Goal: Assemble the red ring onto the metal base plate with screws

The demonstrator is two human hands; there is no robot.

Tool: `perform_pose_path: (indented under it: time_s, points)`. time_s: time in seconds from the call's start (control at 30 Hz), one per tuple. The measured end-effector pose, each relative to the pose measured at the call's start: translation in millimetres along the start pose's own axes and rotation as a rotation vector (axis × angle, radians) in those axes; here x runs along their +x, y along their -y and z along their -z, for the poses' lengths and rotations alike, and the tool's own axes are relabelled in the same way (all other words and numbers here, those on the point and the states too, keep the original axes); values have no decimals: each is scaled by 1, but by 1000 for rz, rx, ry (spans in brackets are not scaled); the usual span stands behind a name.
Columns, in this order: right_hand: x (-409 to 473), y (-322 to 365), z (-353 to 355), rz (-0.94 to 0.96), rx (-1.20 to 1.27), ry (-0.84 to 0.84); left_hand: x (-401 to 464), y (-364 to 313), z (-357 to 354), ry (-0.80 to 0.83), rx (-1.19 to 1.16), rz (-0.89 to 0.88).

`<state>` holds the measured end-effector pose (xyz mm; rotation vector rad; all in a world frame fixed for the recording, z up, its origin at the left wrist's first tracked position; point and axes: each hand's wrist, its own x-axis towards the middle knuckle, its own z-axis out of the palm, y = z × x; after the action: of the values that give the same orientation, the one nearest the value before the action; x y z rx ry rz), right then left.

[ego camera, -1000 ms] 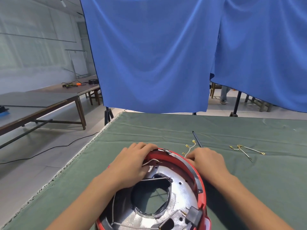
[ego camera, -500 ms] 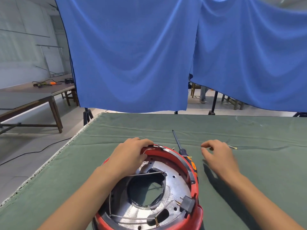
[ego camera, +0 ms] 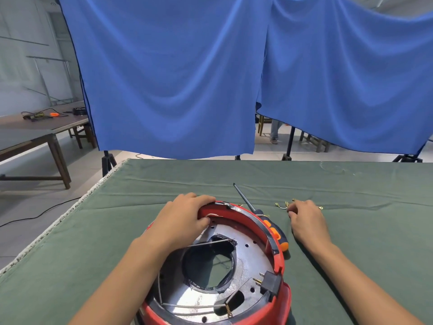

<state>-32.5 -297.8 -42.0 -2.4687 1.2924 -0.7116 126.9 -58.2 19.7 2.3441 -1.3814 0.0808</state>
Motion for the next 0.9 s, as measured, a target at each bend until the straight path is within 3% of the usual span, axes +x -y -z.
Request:
perform_pose_path:
  time_s: [0.2, 0.43, 0.63, 0.77, 0.9]
  points:
    - [8, 6, -1, -34, -74, 68, -4, -1, 2, 0, -26, 16]
    - [0, 8, -4, 11, 1, -33, -5, -1, 3, 1, -34, 30]
    - [-12, 24, 23, 13, 312, -74, -7, -4, 10, -48, -132, 52]
    - [-29, 66, 58, 182, 616, 69, -12, -12, 20, -128, -158, 47]
    - [-57, 112, 88, 351, 821, 237, -21, -22, 34, -223, -364, 31]
